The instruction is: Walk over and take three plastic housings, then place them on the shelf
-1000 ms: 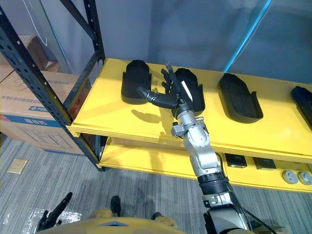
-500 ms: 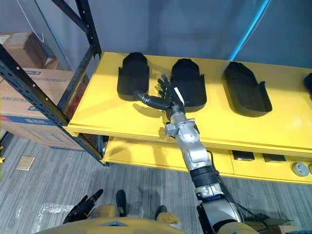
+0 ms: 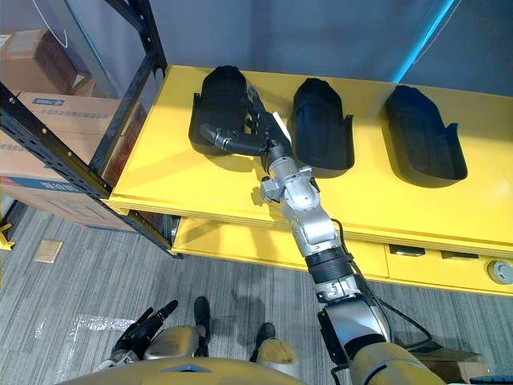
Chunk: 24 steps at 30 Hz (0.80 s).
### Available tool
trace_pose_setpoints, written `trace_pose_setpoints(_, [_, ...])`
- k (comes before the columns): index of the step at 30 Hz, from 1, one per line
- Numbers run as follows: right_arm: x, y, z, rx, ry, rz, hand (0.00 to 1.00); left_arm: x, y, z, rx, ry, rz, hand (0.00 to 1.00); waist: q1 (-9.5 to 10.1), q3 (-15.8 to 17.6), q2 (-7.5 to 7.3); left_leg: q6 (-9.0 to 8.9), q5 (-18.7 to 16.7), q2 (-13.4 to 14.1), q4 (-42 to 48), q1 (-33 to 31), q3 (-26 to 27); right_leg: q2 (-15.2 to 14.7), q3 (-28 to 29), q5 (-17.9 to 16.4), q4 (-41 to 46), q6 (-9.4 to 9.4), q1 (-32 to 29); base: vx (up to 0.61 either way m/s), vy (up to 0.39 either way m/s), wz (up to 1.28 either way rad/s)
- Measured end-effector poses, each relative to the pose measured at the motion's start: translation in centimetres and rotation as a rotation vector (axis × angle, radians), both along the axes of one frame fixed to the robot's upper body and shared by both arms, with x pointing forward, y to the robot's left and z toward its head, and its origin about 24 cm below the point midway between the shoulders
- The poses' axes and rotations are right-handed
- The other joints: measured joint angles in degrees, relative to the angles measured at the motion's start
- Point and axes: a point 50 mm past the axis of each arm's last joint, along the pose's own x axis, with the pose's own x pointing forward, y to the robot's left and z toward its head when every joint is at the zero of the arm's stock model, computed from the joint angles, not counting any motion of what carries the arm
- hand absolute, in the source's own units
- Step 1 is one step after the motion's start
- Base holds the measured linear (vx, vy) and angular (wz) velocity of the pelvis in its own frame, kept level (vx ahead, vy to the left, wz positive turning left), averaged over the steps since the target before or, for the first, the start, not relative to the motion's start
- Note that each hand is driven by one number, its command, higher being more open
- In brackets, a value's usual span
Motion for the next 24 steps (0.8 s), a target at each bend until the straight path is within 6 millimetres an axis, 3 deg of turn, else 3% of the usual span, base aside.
trace_pose_setpoints(11, [0.0,0.3,-0.3,-0.007,0.025,0.003,1.00,-0.1,0.0,0.0,-0.001,0.003,0.000,1.00,-0.01,0.1,-0.20,-0.01,0.0,0.1,0.0,0.3,0.0,0.0,0.1,-0.4,0.8,-0.10,-0.1,0.00,0.000,0.00])
trace_pose_setpoints(17, [0.0,0.1,0.0,-0.155,-0.042,-0.084,1.00,-0.1,0.3,0.0,0.006,0.003,-0.002,1.00,0.00,0.4,-0.73,-0.05,0.0,0.2,0.0,0.3,0.1,0.0,0.3,-0.4,0.8,-0.10,-0.2,0.00,0.000,0.00])
trace_pose_setpoints(20, [-0.3,0.2,1.2,-0.246,-0.137,-0.131,1.00,-0.1,0.4,0.0,0.012,0.003,-0.004,1.00,-0.03,0.6,-1.08,-0.11,-0.1,0.2,0.0,0.3,0.4,0.0,0.6,-0.4,0.8,-0.10,-0.6,0.00,0.002,-0.03])
trace_pose_setpoints(24, [-1.8,1.1,4.6,-0.320,-0.361,-0.109,1.00,-0.1,0.5,0.0,0.014,0.004,-0.004,1.00,-0.11,0.7,-1.18,-0.12,-0.1,0.2,0.0,0.3,0.6,0.1,0.8,-0.4,0.7,-0.09,-0.6,0.02,-0.001,-0.03])
